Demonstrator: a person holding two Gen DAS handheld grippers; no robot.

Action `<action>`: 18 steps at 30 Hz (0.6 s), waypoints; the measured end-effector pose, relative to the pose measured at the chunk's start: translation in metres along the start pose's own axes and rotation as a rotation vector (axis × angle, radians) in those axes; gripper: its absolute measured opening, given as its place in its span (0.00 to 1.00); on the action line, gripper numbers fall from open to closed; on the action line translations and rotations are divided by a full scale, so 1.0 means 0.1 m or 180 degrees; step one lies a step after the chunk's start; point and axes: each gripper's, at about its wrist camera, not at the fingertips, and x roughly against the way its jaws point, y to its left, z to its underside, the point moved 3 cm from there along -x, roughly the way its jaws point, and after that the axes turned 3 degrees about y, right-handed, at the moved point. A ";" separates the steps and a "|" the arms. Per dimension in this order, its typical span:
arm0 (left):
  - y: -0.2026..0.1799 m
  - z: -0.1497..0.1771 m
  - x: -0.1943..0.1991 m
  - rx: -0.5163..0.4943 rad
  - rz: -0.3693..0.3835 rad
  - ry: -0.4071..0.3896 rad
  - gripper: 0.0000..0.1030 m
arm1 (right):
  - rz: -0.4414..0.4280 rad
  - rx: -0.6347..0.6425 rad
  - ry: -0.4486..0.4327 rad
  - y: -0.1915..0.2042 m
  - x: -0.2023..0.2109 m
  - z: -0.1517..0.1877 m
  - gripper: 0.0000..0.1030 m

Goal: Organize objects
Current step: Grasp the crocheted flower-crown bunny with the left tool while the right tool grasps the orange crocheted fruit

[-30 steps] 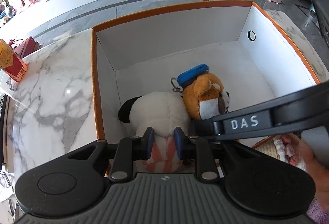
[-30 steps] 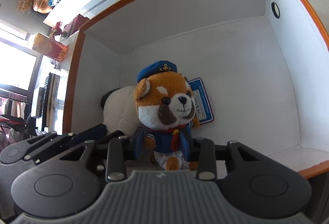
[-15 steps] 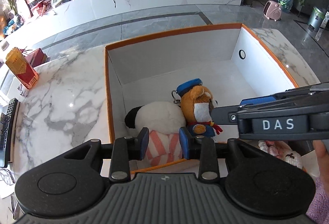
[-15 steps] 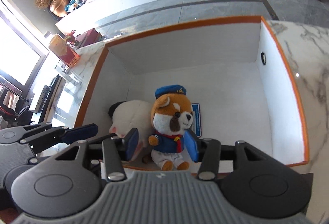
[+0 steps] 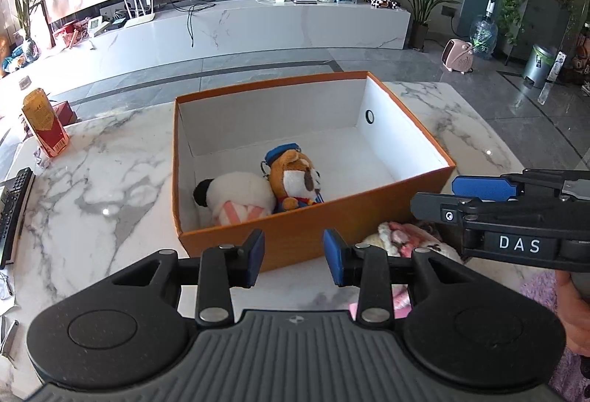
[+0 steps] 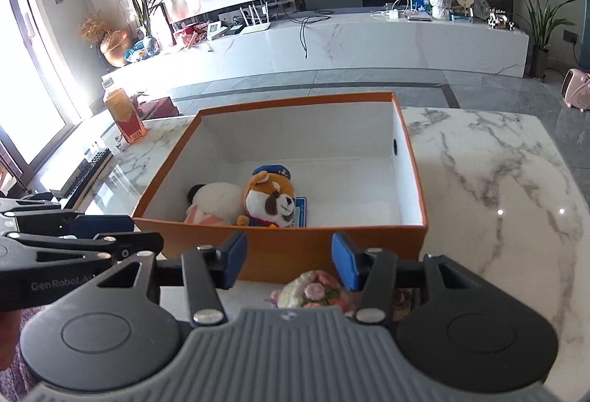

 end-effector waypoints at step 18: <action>-0.42 0.59 -0.21 0.0235 0.0413 0.0116 0.50 | 0.0262 -0.0460 0.0279 -0.61 0.15 0.94 0.48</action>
